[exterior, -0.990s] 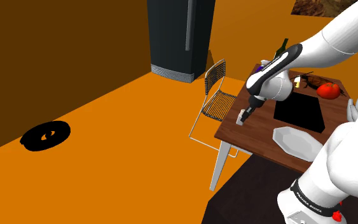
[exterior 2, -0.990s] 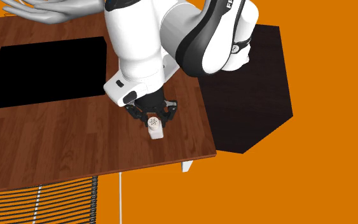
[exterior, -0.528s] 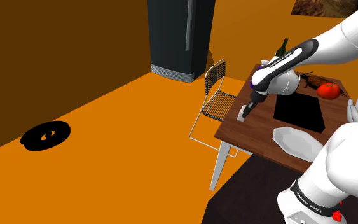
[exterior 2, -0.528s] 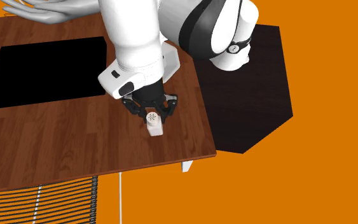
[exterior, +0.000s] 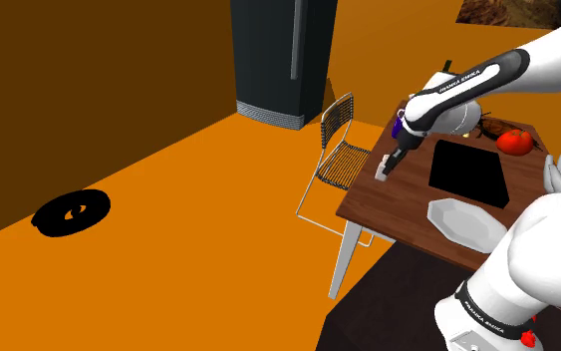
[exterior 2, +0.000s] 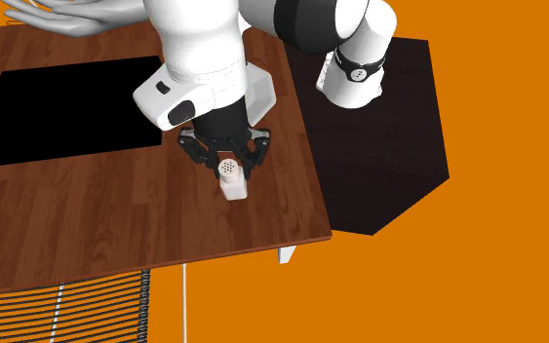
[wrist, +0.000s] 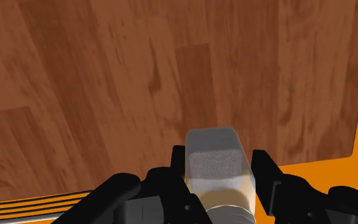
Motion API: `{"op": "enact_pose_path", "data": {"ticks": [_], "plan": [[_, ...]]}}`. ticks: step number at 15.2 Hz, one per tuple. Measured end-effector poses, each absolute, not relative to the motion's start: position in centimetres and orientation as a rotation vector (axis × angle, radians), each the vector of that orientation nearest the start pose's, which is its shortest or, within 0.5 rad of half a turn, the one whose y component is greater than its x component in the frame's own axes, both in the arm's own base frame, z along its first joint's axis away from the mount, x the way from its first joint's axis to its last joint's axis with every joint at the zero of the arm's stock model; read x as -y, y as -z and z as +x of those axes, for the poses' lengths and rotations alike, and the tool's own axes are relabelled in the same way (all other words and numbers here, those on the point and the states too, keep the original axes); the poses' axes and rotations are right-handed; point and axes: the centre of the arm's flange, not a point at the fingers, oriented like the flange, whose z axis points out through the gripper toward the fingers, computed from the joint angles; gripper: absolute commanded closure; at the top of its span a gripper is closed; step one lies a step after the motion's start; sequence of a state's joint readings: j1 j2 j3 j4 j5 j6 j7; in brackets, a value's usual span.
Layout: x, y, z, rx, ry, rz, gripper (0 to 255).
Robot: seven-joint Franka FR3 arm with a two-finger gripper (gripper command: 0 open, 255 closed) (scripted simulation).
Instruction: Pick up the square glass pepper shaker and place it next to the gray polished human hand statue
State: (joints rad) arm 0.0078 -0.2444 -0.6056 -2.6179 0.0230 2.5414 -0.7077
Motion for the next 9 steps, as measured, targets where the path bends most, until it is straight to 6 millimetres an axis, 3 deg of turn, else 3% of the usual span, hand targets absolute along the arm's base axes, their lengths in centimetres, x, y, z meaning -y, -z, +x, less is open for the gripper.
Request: {"op": "enact_pose_path", "data": {"ticks": [9], "plan": [[23.9, -37.9, 36.3, 0.15, 0.294, -3.078, 255]]}}
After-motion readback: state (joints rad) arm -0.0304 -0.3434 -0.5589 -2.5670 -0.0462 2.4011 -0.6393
